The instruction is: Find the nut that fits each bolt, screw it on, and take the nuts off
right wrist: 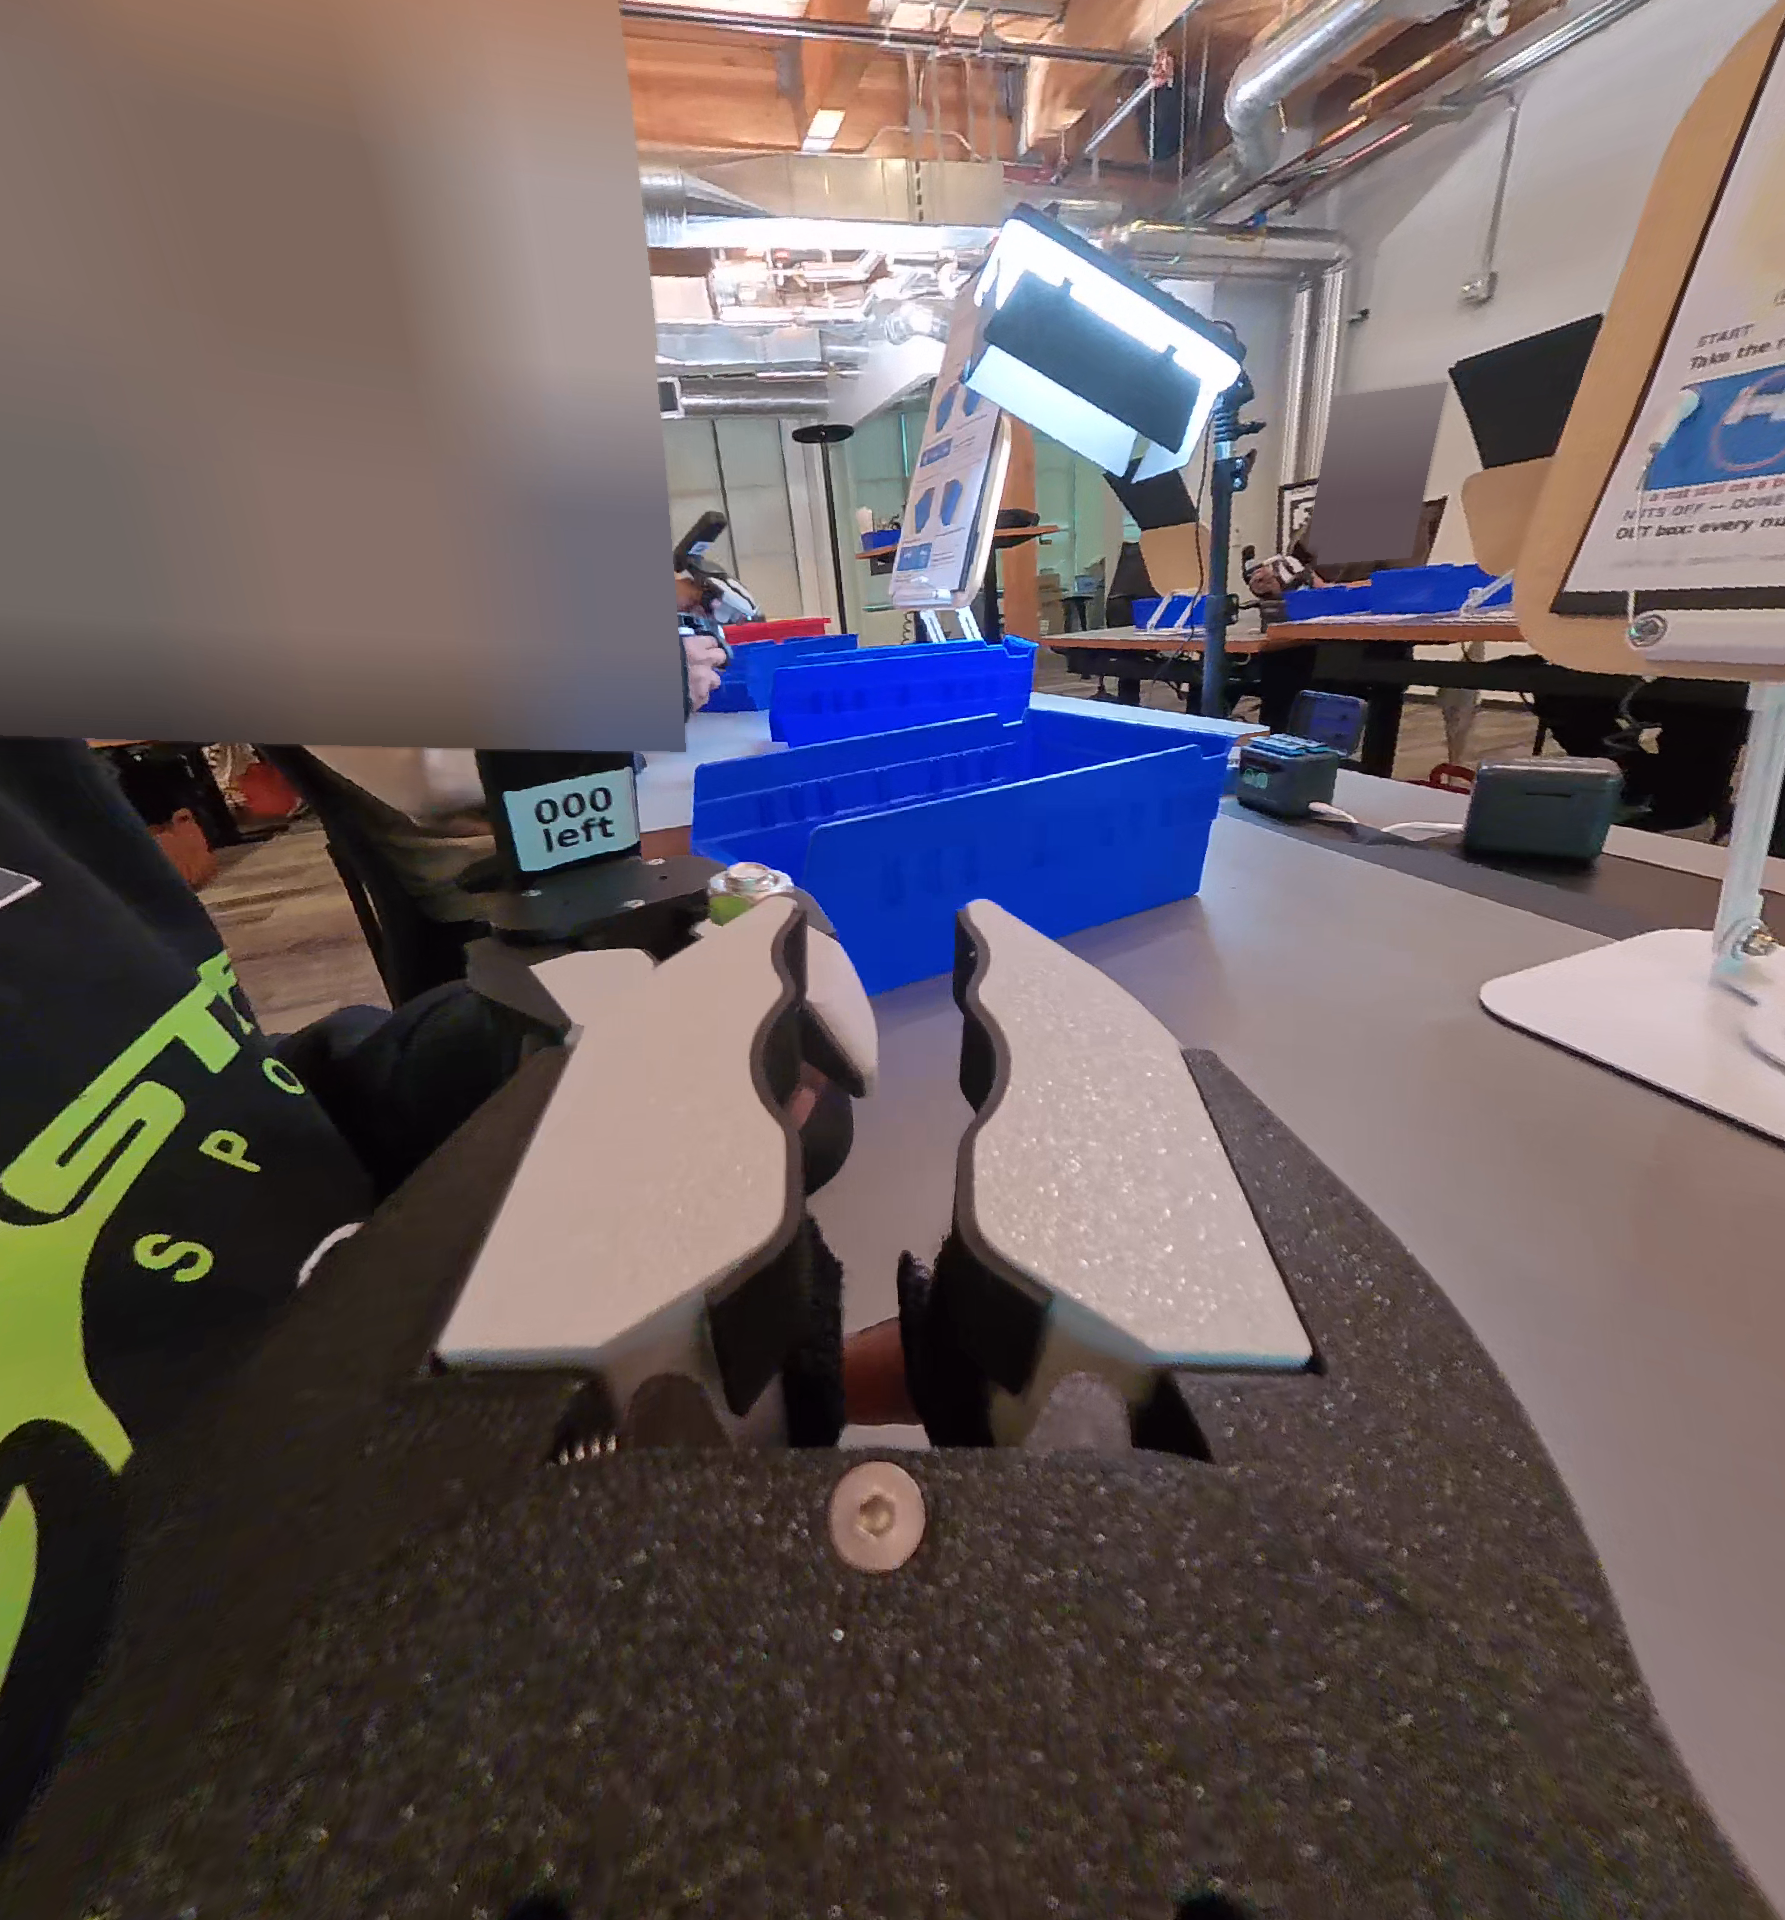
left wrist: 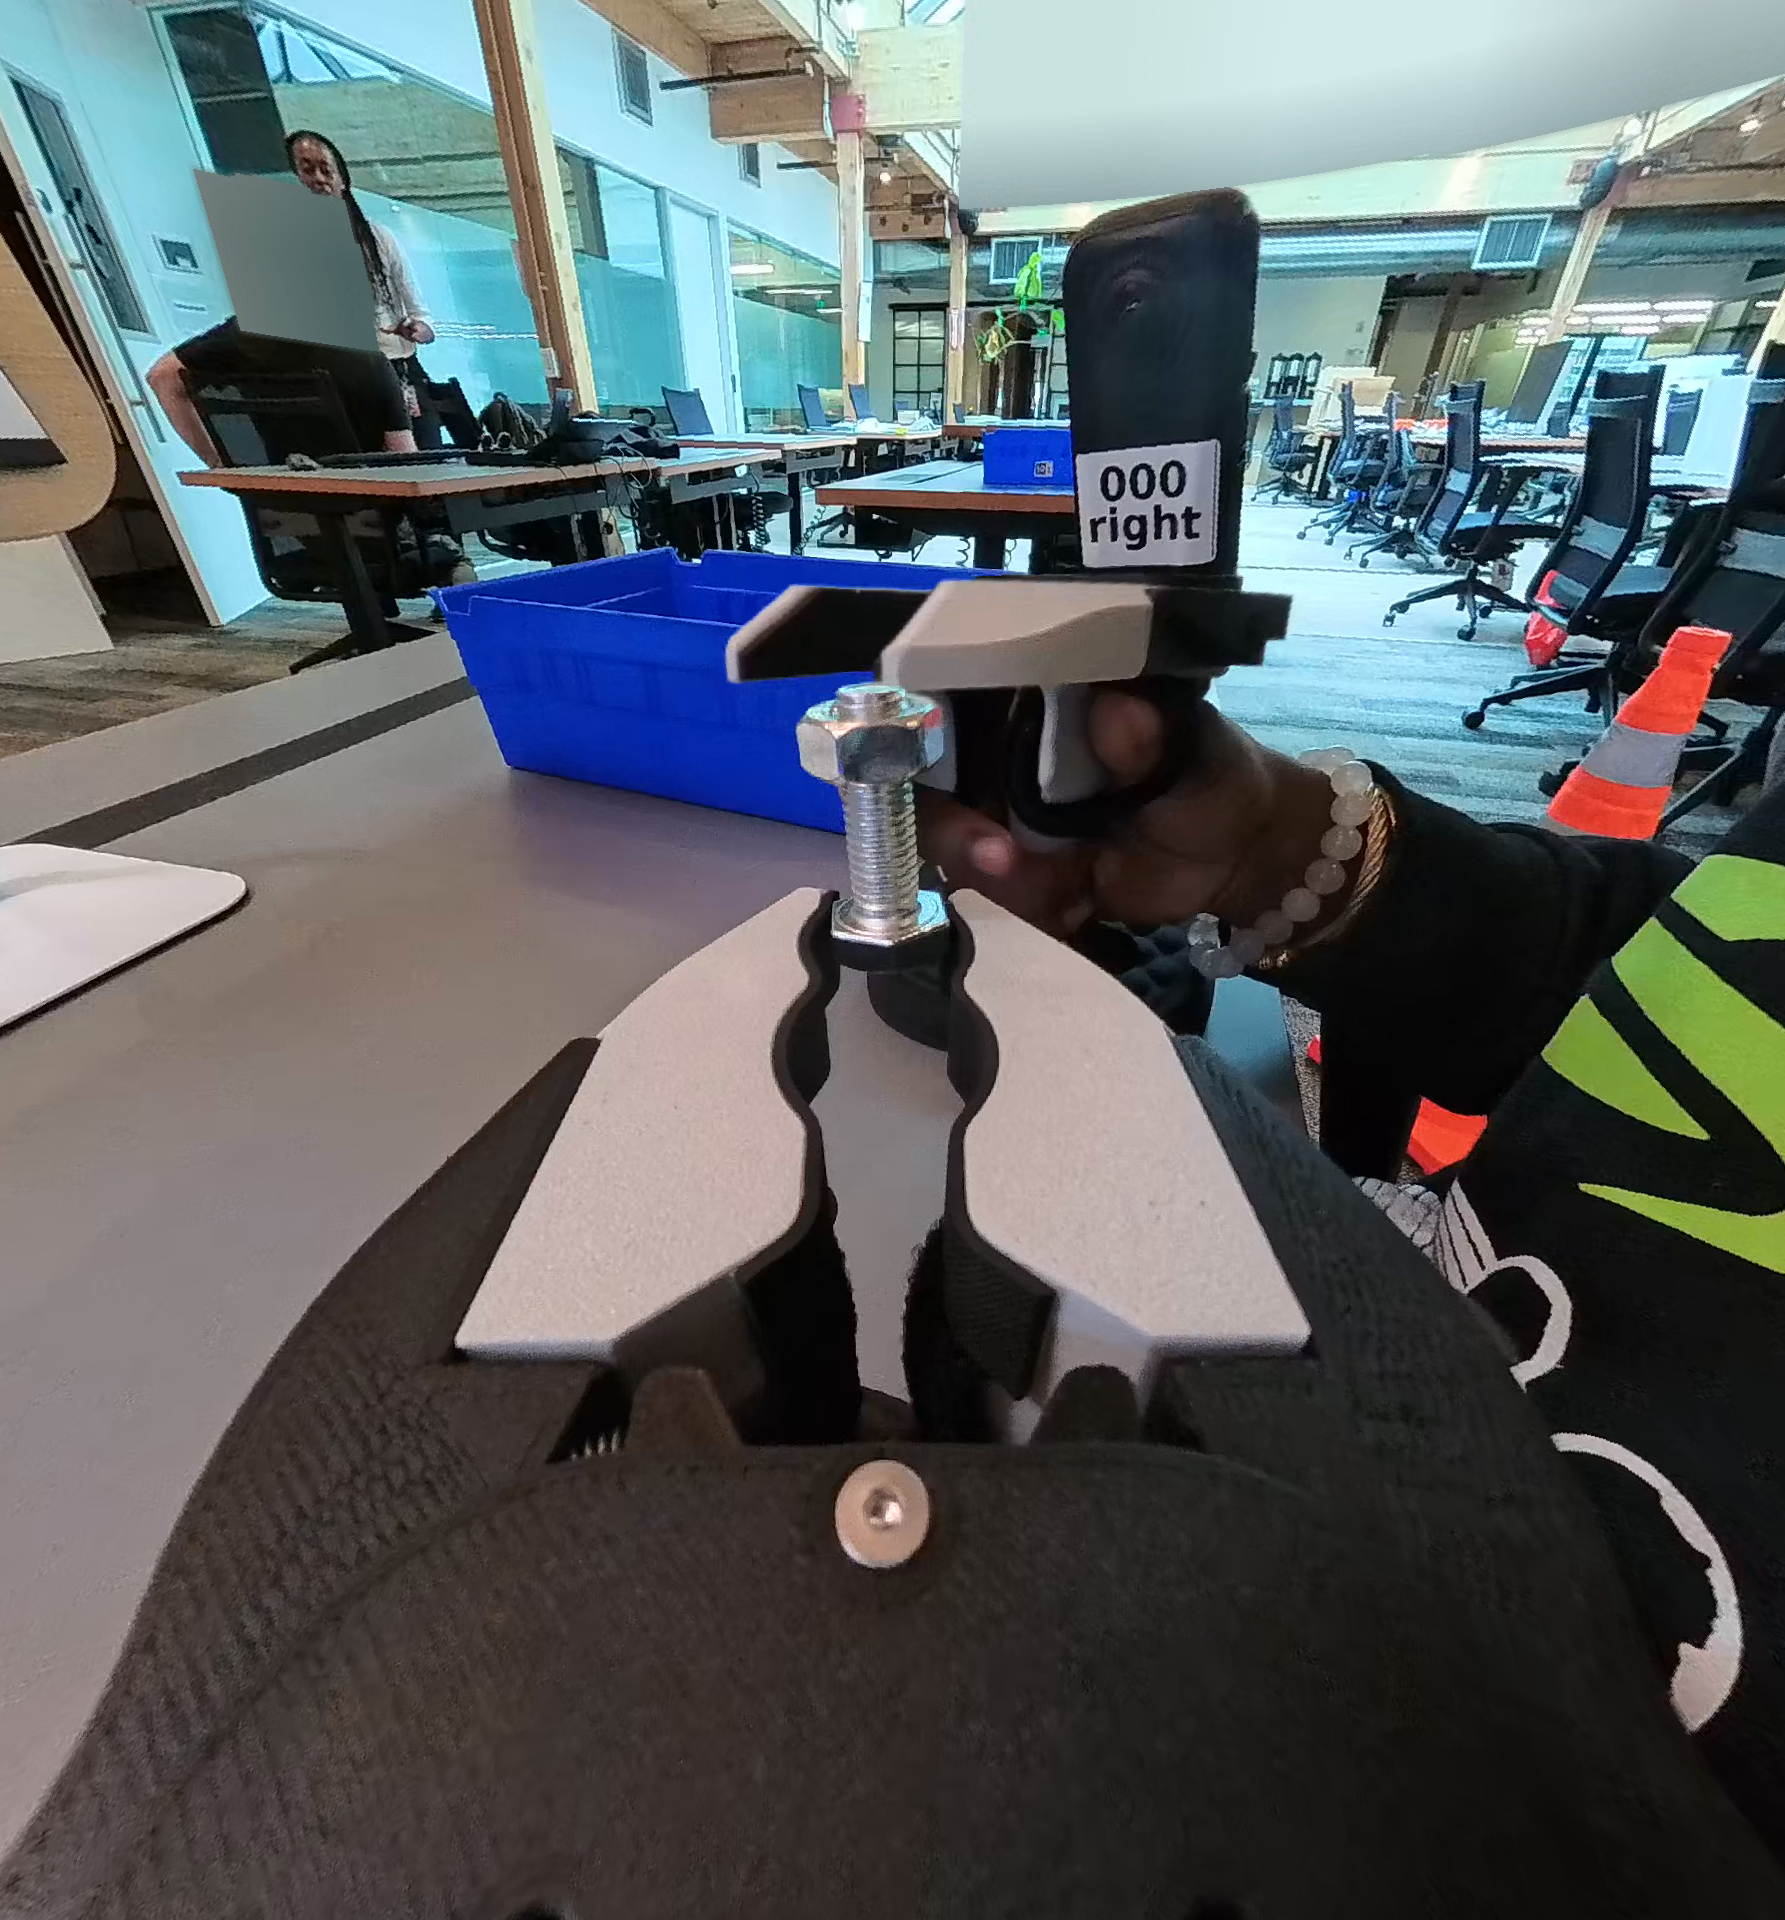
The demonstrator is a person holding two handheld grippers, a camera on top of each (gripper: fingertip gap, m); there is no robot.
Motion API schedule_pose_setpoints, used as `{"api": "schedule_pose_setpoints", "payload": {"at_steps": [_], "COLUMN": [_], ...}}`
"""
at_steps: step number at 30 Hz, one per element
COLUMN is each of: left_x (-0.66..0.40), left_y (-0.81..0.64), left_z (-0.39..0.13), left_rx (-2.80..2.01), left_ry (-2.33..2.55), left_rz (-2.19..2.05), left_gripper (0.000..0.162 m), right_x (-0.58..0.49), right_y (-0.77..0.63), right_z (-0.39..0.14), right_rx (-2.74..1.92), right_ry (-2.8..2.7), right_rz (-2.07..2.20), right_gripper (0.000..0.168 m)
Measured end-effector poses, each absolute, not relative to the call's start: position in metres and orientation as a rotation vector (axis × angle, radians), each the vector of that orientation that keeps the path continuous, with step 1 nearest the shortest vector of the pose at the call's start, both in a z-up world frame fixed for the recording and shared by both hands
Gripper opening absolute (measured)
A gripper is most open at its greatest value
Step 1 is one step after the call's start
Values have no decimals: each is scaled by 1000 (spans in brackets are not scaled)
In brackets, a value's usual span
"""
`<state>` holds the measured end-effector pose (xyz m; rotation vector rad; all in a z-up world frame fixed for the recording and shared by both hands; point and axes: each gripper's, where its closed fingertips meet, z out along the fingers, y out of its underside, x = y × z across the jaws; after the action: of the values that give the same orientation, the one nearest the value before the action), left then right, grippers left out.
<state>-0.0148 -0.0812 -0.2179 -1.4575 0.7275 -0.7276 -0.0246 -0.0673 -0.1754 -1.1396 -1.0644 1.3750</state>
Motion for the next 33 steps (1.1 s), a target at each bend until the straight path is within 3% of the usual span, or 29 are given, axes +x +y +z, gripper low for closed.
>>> {"api": "schedule_pose_setpoints", "payload": {"at_steps": [8,25,33], "left_x": [-14,-15,-14], "left_y": [-81,-81,-81], "left_z": [-219,-218,-218], "left_rx": [-1461,-1457,-1456], "left_ry": [732,729,731], "left_rz": [-725,-730,-727], "left_gripper": [18,18,18], "right_x": [-51,-40,-21], "right_y": [-92,-82,-68], "right_z": [-174,-176,-172], "right_rx": [-1089,-1107,-1112], "right_ry": [-1159,-1147,-1064], "right_rz": [1466,1417,1394], "right_gripper": [36,38,29]}}
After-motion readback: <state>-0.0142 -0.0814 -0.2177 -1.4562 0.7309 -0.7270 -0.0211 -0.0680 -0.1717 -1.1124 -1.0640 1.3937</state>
